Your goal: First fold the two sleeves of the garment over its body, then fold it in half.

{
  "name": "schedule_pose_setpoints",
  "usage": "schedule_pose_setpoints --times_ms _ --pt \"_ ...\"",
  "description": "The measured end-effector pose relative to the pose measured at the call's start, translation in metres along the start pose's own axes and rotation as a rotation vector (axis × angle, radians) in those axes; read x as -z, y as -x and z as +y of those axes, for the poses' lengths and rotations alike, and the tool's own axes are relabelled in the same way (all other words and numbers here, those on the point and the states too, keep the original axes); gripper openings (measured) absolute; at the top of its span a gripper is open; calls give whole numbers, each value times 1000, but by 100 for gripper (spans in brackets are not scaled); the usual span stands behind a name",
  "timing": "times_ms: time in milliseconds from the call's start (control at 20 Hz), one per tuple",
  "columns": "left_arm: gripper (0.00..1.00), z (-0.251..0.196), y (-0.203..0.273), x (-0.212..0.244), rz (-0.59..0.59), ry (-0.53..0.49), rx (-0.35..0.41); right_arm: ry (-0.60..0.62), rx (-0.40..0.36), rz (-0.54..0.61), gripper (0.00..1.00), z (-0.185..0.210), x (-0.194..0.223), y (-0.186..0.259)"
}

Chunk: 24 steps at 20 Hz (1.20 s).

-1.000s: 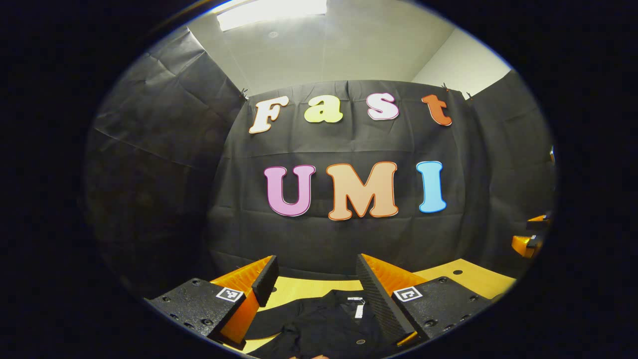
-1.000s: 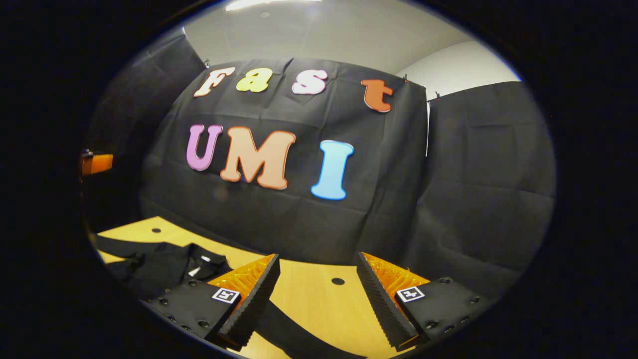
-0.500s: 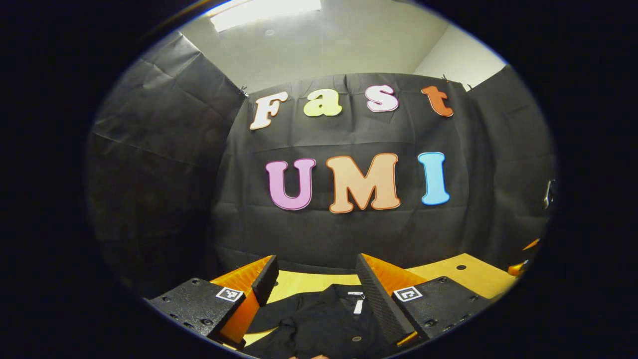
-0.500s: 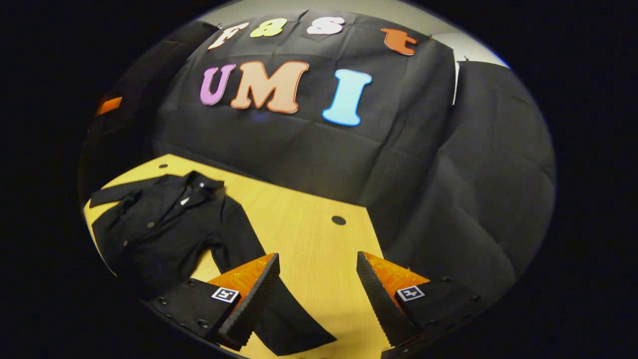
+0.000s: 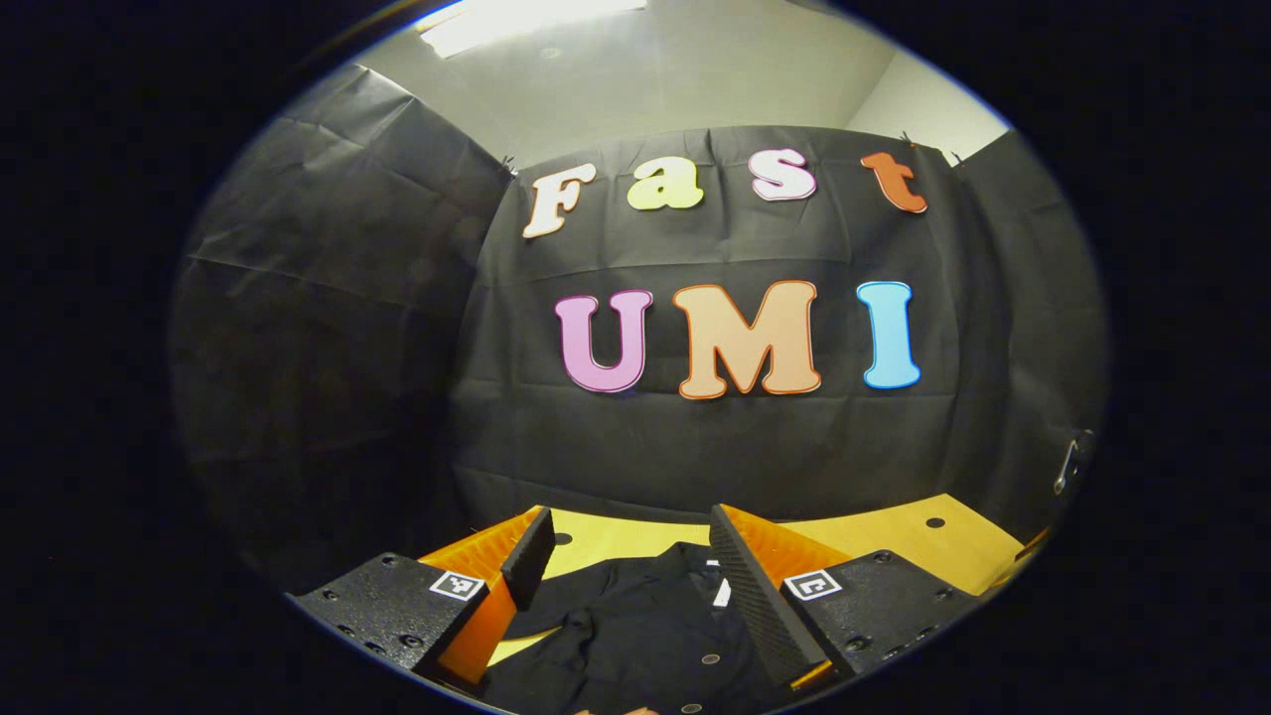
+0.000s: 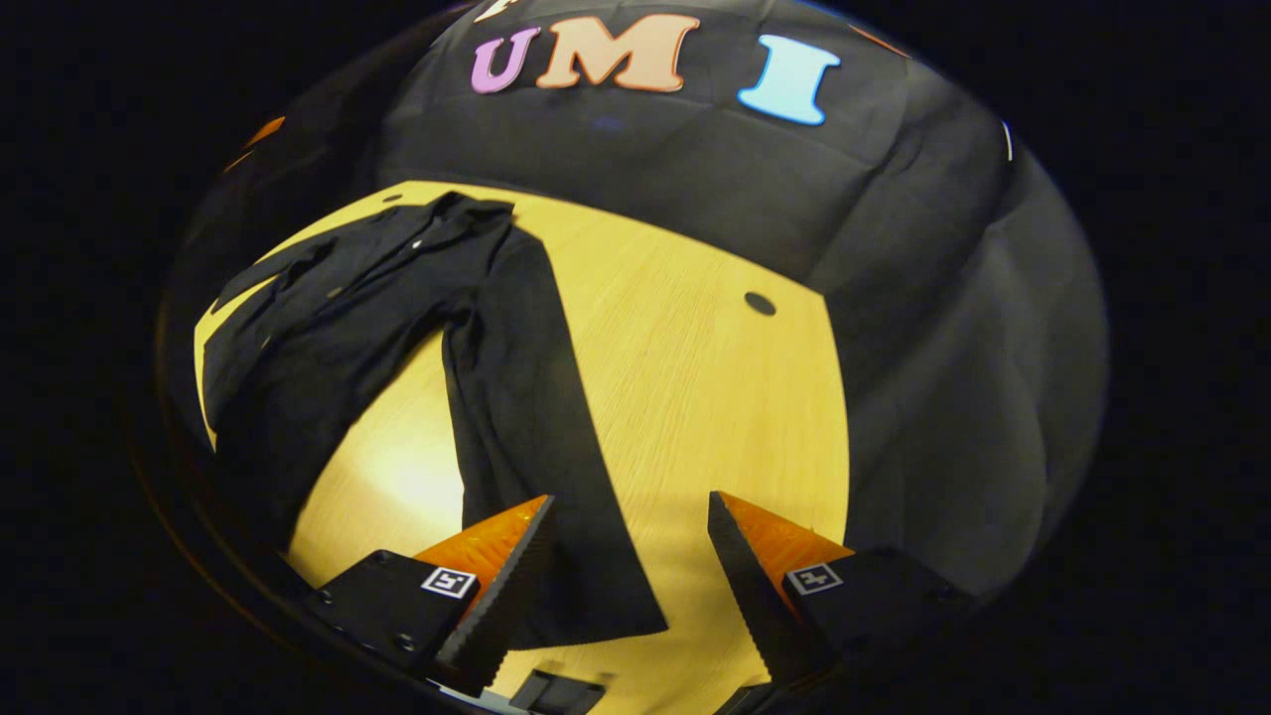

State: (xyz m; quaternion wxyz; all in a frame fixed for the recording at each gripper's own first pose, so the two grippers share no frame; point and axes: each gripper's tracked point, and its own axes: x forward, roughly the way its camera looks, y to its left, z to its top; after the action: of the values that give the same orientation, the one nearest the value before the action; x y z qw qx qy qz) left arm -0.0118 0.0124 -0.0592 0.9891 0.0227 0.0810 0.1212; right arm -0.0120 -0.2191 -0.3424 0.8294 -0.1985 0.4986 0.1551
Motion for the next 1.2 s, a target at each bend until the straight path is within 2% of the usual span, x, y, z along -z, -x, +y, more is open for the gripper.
schedule_pose_setpoints --times_ms 150,400,450,500,550,700,800,850,900,1100,1200 --pt "94 2 5 4 8 7 -31 36 -42 95 97 1 14 -13" --pt "92 6 16 13 26 18 -77 43 -143 251 100 12 56 -30" --pt "92 6 17 12 28 18 -83 44 -147 280 96 14 64 -31" --pt "92 7 19 14 28 16 -89 30 -192 299 96 19 66 -24" --pt "92 8 22 14 30 12 -93 -7 -206 312 91 23 67 -26" --pt "93 13 26 14 31 -9 -103 -42 -209 283 41 32 63 -31" --pt "93 19 28 11 13 -34 -103 -56 -142 244 8 30 62 -31" --pt "93 19 26 7 -1 -39 -92 -65 -89 214 3 30 63 -29" --pt "93 20 24 5 -10 -41 -77 -81 -35 193 3 30 63 -27" --pt "93 25 11 -6 -37 -57 -4 -264 36 57 3 53 36 -3" --pt "93 27 9 -9 -51 -72 36 -316 68 -20 3 48 11 15"
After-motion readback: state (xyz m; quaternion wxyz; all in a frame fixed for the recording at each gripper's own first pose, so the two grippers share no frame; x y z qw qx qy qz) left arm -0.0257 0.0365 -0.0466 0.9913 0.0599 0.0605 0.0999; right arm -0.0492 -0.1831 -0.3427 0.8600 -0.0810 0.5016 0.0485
